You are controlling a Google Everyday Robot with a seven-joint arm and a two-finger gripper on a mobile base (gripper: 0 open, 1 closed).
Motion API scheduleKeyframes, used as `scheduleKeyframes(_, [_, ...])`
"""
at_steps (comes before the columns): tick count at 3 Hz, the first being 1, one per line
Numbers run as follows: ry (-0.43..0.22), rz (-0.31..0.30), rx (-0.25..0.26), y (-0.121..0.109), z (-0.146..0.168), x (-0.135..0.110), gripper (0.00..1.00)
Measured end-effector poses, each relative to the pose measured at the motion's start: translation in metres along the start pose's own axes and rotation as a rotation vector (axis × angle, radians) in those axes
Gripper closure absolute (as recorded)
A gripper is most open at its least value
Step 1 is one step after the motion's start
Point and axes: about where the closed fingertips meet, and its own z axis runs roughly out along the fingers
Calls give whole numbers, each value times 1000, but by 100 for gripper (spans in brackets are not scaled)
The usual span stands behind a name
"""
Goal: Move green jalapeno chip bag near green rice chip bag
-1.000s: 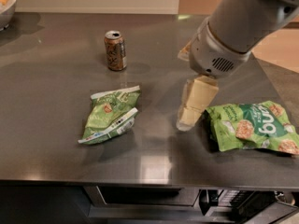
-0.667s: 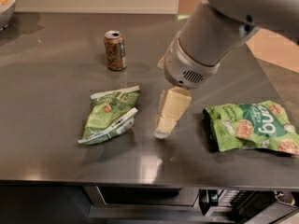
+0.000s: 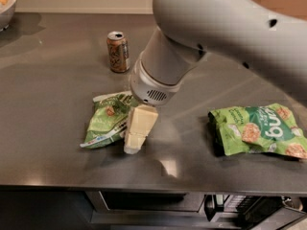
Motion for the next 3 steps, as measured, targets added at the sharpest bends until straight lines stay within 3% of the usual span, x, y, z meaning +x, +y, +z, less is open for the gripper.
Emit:
scheduleKeyframes(1, [21,-57,-12,8,22,-11,0])
scheduleKeyframes(3, [100,-137,5,14,39,-5,42])
